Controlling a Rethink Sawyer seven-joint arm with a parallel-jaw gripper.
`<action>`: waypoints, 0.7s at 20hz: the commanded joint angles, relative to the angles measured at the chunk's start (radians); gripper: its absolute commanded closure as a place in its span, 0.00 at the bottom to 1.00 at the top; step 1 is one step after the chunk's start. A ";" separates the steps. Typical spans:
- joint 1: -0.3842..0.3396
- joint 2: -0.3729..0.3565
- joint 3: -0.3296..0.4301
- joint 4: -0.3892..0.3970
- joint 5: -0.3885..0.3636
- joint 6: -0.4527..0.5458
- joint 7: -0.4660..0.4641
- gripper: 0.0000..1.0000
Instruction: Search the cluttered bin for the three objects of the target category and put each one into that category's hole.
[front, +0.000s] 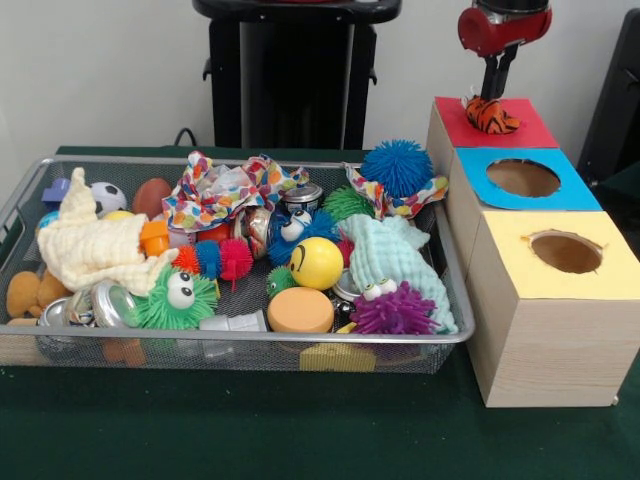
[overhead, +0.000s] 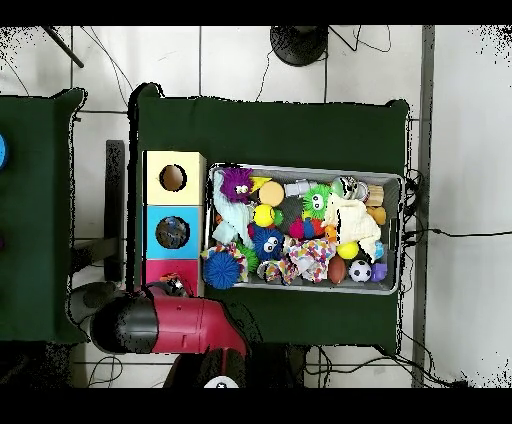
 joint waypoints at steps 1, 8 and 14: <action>-0.002 0.046 0.028 0.014 -0.027 -0.026 0.213 1.00; -0.035 0.027 0.055 0.011 -0.027 -0.068 0.186 1.00; -0.088 0.097 0.106 -0.013 -0.053 -0.197 0.157 1.00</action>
